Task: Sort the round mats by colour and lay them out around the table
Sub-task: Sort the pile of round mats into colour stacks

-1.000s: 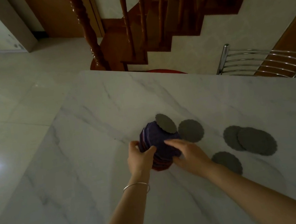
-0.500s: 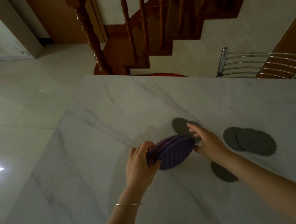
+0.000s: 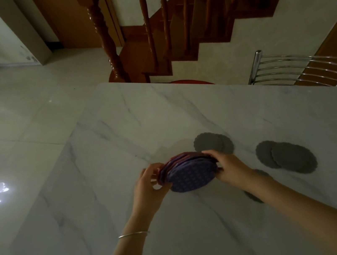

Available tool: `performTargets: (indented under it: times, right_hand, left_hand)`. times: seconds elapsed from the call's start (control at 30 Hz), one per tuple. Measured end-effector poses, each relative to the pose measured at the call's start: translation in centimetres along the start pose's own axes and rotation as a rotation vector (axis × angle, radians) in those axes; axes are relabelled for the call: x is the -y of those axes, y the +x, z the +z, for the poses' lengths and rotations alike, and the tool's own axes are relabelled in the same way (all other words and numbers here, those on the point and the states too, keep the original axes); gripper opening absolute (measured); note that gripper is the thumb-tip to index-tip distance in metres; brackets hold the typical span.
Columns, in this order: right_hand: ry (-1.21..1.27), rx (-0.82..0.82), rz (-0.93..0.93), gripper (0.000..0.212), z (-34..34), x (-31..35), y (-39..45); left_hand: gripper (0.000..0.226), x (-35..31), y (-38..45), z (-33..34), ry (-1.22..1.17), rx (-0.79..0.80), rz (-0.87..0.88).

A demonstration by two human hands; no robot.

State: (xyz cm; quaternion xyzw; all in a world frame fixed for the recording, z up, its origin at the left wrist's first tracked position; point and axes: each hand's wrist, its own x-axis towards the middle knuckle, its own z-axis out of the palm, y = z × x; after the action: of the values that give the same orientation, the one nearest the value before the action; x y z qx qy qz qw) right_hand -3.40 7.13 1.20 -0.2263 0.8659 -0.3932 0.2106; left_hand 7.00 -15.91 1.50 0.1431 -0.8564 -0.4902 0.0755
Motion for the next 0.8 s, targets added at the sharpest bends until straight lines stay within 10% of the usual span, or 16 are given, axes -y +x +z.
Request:
performTargets:
  times: [0.8]
  right_hand:
    - [0.181,0.0,0.179,0.049,0.5,0.7,2.4]
  left_hand:
    - [0.036,0.1,1.8,-1.3,-0.404,0.196,-0.338]
